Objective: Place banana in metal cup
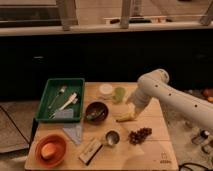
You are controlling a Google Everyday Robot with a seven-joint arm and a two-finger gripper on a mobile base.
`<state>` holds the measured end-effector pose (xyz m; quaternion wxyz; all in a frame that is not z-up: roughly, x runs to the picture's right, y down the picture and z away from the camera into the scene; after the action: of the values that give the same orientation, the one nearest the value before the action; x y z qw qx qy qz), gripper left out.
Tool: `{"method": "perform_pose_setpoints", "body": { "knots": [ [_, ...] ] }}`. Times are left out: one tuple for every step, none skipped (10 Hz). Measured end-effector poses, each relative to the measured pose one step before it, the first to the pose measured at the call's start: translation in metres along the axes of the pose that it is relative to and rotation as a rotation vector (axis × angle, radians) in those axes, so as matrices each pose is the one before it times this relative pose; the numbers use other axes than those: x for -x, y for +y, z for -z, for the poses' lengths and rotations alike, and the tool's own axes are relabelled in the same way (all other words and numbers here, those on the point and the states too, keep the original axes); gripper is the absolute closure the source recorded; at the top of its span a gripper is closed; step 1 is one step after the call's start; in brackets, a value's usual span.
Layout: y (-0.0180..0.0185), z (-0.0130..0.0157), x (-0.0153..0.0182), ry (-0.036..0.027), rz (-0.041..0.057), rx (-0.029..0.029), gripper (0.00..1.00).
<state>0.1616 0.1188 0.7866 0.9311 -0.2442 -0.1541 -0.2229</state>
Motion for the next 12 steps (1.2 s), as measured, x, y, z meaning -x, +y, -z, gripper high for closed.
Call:
{"method": "perform_pose_setpoints", "body": {
  "knots": [
    [0.00174, -0.00418, -0.00063, -0.00316, 0.0077, 0.00188, 0.2],
    [0.00052, -0.00026, -0.0007, -0.00061, 0.00298, -0.00145, 0.2],
    [0.0014, 0.00105, -0.00423, 0.00174, -0.0315, -0.00526, 0.2],
    [0.00179, -0.0032, -0.00324, -0.00024, -0.02575, 0.00203, 0.2],
    [-0.00232, -0.00717, 0.00138, -0.00459, -0.00971, 0.00436, 0.2],
    [-0.00563, -0.01626, 0.00533, -0.00413, -0.00995, 0.0112, 0.2],
    [-0.00492, -0.01074, 0.00445, -0.00351, -0.00823, 0.0054, 0.2],
    [-0.00399, -0.00875, 0.0032, -0.00555, -0.01139, 0.00532, 0.2],
    [-0.00212, -0.00657, -0.00153, -0.00041, -0.01638, 0.00424, 0.2],
    [-0.00059, -0.00862, -0.00499, 0.00013, -0.02316, 0.00681, 0.2],
    [-0.00253, -0.00593, -0.00081, -0.00353, -0.01682, 0.00437, 0.2],
    [0.00027, -0.00592, -0.00233, -0.00212, -0.01364, 0.00498, 0.2]
  ]
}}
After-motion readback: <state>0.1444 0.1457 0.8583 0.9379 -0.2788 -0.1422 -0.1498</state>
